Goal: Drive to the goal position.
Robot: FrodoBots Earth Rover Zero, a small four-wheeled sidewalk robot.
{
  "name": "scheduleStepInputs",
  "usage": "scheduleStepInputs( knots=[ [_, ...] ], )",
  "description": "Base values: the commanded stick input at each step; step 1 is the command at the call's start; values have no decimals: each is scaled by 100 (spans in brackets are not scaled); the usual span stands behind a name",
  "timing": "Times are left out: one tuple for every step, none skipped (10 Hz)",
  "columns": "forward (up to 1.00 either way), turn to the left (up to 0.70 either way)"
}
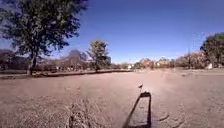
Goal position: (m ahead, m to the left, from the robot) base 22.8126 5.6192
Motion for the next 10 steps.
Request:
scheduleStepInputs(
  knots=[
    [50,0],
    [50,0],
    [50,0],
    [50,0],
    [50,0],
    [50,0],
    [50,-3],
    [50,-6],
    [50,-38],
    [50,-40]
  ],
)
